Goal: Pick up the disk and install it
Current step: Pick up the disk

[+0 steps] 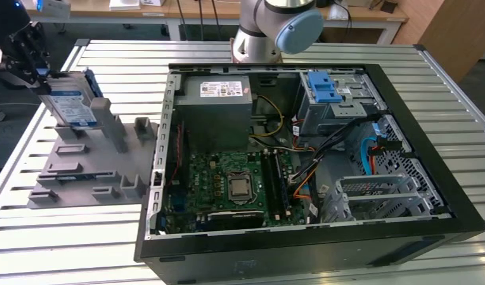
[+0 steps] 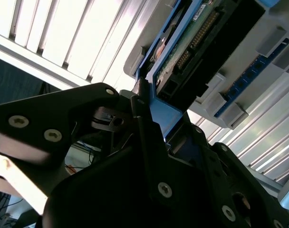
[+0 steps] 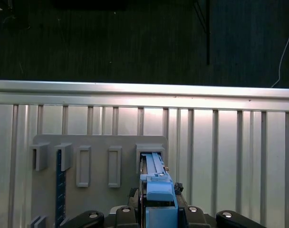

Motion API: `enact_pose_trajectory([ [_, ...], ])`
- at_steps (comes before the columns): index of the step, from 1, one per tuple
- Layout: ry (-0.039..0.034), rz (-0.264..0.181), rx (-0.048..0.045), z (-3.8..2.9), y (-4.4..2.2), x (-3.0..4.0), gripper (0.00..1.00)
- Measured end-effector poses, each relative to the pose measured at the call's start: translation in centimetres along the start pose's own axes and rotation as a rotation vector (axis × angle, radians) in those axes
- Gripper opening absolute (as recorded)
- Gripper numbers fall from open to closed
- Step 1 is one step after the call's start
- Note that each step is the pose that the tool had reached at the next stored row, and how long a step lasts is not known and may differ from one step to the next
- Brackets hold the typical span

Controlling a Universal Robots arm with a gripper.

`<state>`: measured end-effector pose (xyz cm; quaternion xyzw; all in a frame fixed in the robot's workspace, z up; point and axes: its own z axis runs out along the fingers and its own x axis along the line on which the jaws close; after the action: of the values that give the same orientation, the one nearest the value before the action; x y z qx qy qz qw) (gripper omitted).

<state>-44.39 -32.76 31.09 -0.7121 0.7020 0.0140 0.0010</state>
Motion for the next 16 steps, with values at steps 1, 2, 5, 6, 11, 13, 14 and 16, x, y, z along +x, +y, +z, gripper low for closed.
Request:
enact_pose_trajectory([
  [1, 0.0001, 0.0, -0.0001, -0.05, 0.0, 0.0, 0.36],
  [2, 0.0, 0.0, -0.0001, -0.09, 0.0, 0.0, 0.36],
  [5, 0.0001, 0.0, -0.0001, -0.21, 0.0, 0.0, 0.36],
  [6, 0.0001, 0.0, -0.0001, -0.23, 0.0, -0.01, 0.36],
  [11, 0.0, 0.0, 0.0, -0.36, 0.01, -0.01, 0.36],
  [13, 0.0001, 0.0, -0.0002, -0.42, 0.01, -0.01, 0.36],
  [14, 0.0001, 0.0, -0.0001, -0.44, 0.01, -0.01, 0.36],
  [16, 0.0001, 0.0, -0.0001, -0.49, 0.01, -0.01, 0.36],
])
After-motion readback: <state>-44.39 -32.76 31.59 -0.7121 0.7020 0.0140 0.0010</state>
